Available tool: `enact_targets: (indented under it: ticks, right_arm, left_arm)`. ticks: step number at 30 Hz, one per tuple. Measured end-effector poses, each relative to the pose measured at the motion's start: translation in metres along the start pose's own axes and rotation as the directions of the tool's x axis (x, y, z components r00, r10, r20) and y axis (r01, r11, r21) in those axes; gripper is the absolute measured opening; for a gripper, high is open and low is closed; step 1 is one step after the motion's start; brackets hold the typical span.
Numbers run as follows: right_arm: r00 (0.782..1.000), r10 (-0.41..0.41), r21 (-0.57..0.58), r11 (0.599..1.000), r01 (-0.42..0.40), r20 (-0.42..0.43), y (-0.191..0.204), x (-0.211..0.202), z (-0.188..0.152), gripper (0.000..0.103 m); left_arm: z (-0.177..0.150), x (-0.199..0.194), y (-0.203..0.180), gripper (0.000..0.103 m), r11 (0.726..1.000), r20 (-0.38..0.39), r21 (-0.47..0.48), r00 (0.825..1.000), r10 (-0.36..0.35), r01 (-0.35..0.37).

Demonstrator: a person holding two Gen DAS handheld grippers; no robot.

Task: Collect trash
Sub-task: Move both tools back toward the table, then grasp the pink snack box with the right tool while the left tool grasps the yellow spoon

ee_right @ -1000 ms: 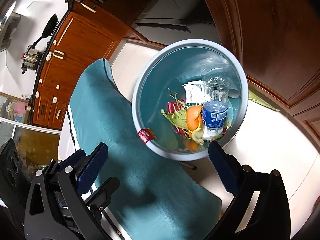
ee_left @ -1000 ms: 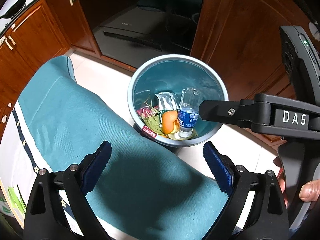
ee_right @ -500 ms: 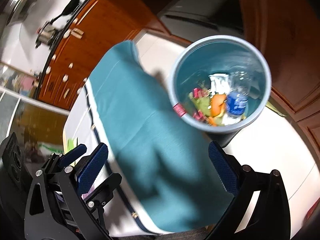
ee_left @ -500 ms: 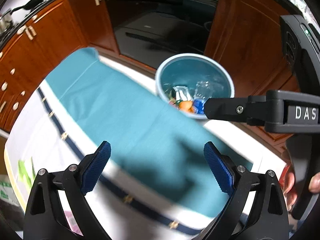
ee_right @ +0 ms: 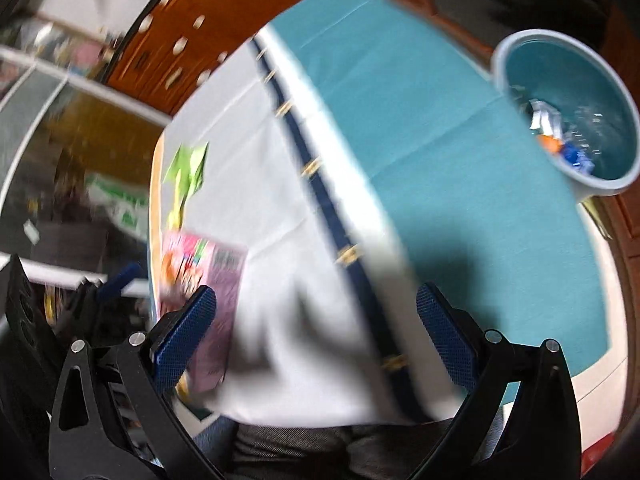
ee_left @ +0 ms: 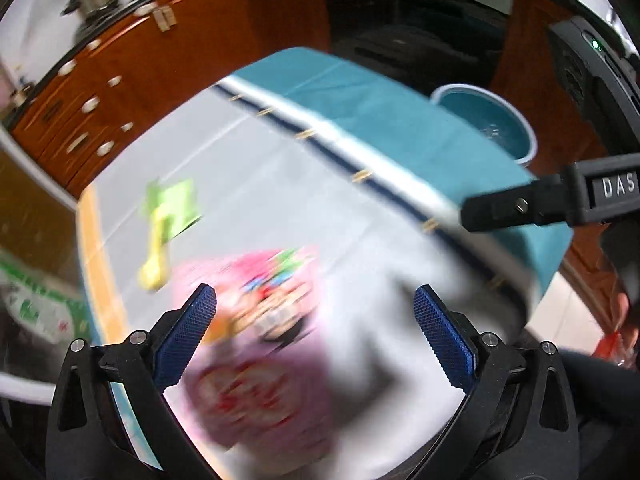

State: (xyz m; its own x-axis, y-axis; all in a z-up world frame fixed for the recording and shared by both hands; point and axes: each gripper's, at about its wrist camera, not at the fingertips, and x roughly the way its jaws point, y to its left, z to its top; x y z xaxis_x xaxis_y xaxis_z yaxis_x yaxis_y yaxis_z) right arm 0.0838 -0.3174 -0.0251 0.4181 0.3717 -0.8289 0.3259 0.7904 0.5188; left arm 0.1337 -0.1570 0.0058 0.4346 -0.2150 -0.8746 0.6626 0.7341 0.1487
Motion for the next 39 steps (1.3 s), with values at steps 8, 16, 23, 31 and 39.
enact_targets:
  ticks: [8, 16, 23, 31, 39]
  right_arm:
    - [0.988, 0.022, -0.107, 0.993, -0.039, -0.153, 0.066, 0.054, -0.027, 0.096]
    - [0.972, 0.035, -0.11, 0.992, -0.062, -0.232, 0.097, 0.091, -0.033, 0.096]
    - [0.964, 0.013, -0.113, 0.993, -0.045, -0.266, 0.111, 0.11, -0.034, 0.096]
    - [0.961, 0.021, -0.103, 0.993, -0.051, -0.277, 0.121, 0.124, -0.034, 0.097]
    - [0.951, 0.121, -0.077, 0.986, -0.149, -0.285, 0.133, 0.132, -0.037, 0.097]
  left_arm:
    - [-0.064, -0.016, 0.09, 0.099, 0.985, -0.009, -0.135, 0.994, 0.106, -0.106]
    - [-0.092, 0.002, 0.127, 0.099, 0.976, -0.047, -0.179, 0.992, 0.118, -0.124]
    - [-0.097, 0.014, 0.138, 0.1, 0.979, -0.016, -0.181, 0.995, 0.096, -0.097]
    - [-0.099, 0.016, 0.136, 0.101, 0.984, 0.022, -0.141, 0.993, 0.112, -0.108]
    - [-0.104, 0.019, 0.156, 0.1, 0.966, 0.004, -0.163, 0.979, 0.203, -0.2]
